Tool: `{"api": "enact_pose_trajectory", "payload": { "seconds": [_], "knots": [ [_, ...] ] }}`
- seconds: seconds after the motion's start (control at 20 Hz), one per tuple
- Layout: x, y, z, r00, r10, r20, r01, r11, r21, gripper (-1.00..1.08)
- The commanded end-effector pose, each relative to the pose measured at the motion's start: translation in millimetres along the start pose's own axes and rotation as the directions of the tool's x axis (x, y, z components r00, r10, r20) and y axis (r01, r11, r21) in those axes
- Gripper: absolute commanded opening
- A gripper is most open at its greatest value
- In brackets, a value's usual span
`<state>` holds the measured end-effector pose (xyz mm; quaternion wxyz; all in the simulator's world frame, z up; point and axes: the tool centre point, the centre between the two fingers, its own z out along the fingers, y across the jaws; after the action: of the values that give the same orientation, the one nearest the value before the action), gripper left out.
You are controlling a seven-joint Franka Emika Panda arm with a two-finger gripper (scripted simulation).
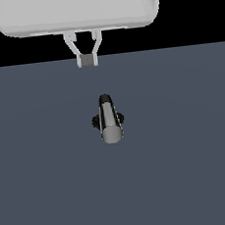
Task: Turn on the faucet by rotating a designated handle.
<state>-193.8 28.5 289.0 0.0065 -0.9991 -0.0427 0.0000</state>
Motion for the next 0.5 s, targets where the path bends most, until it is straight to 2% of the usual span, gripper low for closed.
{"api": "enact_pose_trajectory", "payload": {
  "seconds": [0.0,0.45],
  "knots": [
    [6,-2,19,1.000,-0.009,-0.001,0.009,1.000,-0.001,-1.00],
    [29,-10,88,0.999,-0.041,0.000,0.041,0.999,-0.005,-1.00]
  ]
}}
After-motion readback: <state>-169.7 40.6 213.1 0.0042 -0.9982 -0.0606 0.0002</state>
